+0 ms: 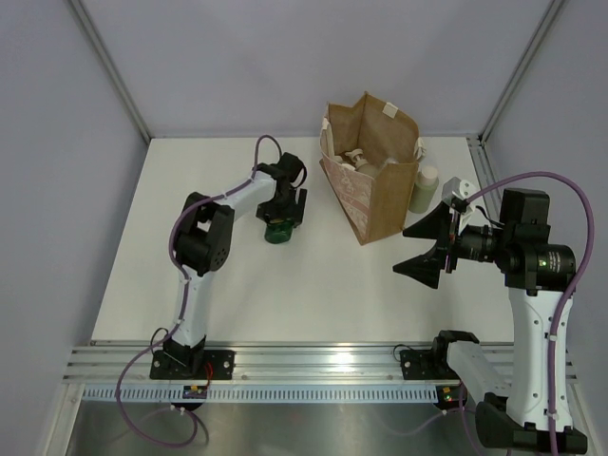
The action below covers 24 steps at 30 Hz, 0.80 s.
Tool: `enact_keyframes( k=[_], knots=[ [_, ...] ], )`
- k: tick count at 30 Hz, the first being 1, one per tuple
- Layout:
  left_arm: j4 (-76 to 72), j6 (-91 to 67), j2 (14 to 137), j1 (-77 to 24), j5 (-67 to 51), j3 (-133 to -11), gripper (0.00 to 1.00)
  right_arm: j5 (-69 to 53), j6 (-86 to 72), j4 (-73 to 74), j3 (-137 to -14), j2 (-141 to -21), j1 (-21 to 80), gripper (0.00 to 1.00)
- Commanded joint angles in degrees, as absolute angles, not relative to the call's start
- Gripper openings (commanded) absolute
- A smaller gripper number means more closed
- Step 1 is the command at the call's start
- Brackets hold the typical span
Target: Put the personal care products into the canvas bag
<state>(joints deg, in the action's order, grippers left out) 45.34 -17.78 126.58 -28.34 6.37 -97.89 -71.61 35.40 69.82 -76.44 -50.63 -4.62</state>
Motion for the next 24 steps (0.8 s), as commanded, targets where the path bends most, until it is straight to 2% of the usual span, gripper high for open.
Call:
enact_keyframes(
  k=[1,3,4,8,12,17,21,24],
  knots=[
    [54.59,-20.65,134.48,-29.62,8.1,-90.89,0.77,-72.42,36.04,70.4,-76.29,-49.92,-4.92,1.0],
    [53.01,-20.92,132.02,-29.62,5.64,-89.13,0.65,-72.33,36.12,70.75,-76.2,-49.66,-4.92,0.99],
    [51.61,-21.27,130.88,-29.62,3.88,-87.38,0.5,-72.16,36.38,71.01,-76.11,-49.57,-4.92,0.99],
    [45.81,-22.14,123.15,-29.71,-3.23,-80.28,0.26,-71.9,41.2,74.78,-75.94,-49.66,-4.92,0.99],
    [37.81,-23.64,114.63,-29.62,-13.33,-70.18,0.17,-71.1,49.9,80.06,-74.54,-50.36,-4.83,0.99],
    [23.13,-27.85,104.79,-30.4,-25.13,-57.32,0.15,-70.31,58.87,83.23,-71.55,-52.29,-4.83,1.0],
    [12.15,-31.63,100.99,-31.72,-31.71,-47.83,0.14,-70.84,58.89,80.52,-67.51,-53.87,-4.13,0.99],
    [2.05,-35.58,99.85,-32.43,-37.08,-41.41,0.14,-70.49,52.49,73.94,-64.18,-55.11,-1.86,0.98]
  ],
)
